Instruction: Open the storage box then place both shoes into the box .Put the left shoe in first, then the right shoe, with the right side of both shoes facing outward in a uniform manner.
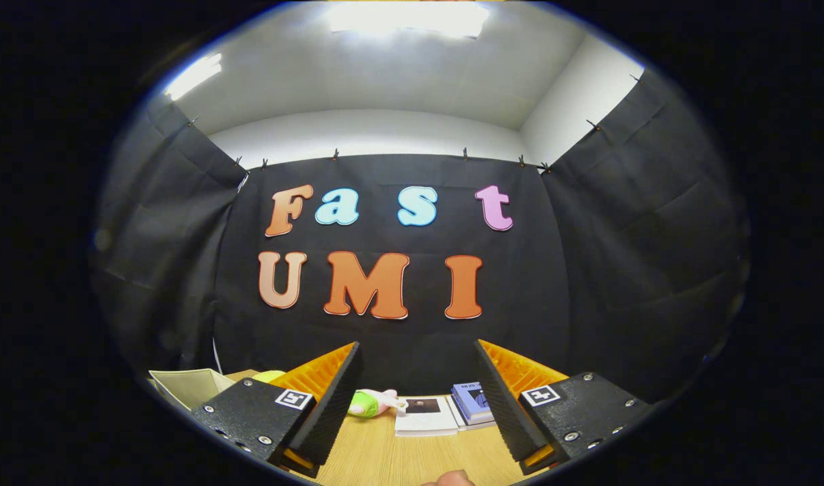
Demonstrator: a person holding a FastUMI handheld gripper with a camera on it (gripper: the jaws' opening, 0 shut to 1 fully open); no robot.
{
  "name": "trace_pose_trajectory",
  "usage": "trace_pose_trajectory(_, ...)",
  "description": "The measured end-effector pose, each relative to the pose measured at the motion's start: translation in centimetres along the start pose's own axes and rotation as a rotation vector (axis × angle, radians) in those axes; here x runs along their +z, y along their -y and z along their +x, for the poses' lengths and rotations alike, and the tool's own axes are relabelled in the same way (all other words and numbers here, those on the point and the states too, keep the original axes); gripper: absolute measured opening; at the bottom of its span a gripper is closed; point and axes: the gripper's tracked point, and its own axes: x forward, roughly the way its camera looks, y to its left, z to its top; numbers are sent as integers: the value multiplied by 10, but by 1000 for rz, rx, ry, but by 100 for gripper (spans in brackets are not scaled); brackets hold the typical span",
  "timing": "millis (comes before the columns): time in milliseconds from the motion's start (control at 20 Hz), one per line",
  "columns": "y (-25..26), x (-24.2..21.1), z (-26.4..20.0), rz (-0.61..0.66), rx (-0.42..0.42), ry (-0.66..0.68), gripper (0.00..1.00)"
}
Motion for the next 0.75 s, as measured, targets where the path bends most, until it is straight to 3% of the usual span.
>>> trace_pose_trajectory(750, -29, 2, 2, 13, 67, 17, 96)
